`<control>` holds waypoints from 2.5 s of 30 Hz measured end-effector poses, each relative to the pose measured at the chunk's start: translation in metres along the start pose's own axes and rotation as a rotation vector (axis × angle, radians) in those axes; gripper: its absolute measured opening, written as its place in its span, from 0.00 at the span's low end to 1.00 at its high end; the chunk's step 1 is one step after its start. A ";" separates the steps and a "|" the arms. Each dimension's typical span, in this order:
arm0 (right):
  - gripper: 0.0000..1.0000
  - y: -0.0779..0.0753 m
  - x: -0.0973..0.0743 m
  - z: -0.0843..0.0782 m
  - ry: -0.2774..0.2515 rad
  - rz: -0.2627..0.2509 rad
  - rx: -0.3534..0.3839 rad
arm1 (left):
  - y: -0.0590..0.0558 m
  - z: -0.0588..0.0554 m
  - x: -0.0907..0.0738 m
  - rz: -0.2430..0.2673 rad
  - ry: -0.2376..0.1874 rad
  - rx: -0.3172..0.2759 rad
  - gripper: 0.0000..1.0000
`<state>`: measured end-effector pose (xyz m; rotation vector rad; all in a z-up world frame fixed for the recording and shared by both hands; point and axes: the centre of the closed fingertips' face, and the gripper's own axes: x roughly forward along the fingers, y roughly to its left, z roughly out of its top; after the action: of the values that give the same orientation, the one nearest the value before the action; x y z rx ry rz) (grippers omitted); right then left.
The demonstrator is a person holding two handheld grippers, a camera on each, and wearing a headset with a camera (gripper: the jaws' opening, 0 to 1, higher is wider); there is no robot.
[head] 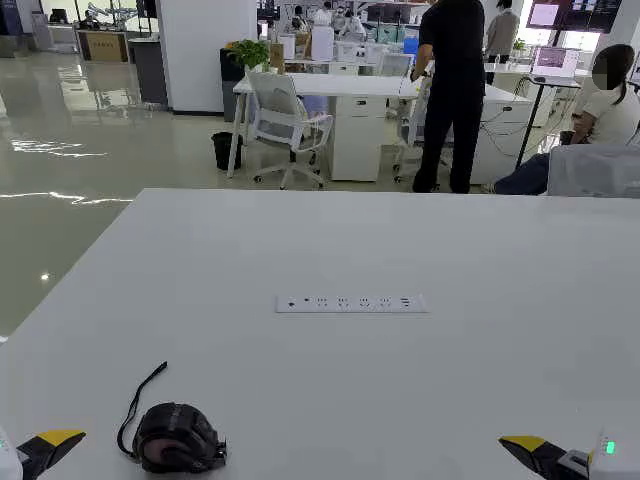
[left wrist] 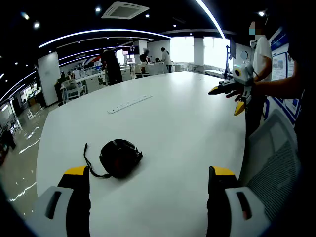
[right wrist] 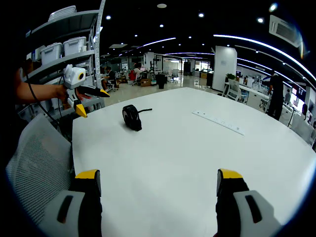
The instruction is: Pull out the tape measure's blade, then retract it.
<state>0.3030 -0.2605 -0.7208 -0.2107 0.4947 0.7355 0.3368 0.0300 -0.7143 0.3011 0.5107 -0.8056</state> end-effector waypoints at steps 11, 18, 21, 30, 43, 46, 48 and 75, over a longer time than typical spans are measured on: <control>1.00 0.002 0.001 0.000 0.001 0.008 -0.003 | 0.001 0.000 -0.001 0.003 0.001 0.005 0.98; 1.00 0.002 0.002 0.000 0.003 0.016 -0.012 | 0.003 0.001 -0.002 0.003 0.002 0.011 0.98; 1.00 0.002 0.003 0.001 0.005 0.019 -0.025 | 0.005 0.001 -0.001 0.003 0.004 0.016 0.98; 0.99 -0.002 0.009 0.006 0.006 0.049 -0.058 | 0.013 0.001 0.001 -0.005 0.020 0.040 0.97; 0.96 -0.006 0.026 0.013 0.021 0.115 -0.116 | 0.027 -0.001 0.010 -0.040 0.067 0.095 0.96; 0.95 -0.009 0.031 0.015 0.021 0.122 -0.127 | 0.032 -0.001 0.014 -0.046 0.076 0.104 0.95; 0.94 -0.010 0.034 0.017 0.019 0.130 -0.132 | 0.034 0.000 0.016 -0.052 0.082 0.112 0.95; 0.80 -0.012 0.082 0.036 0.000 0.247 -0.260 | 0.051 -0.003 0.048 -0.170 0.172 0.241 0.79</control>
<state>0.3758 -0.2077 -0.7310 -0.3971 0.4278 1.0420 0.4015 0.0357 -0.7399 0.5588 0.6067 -1.0146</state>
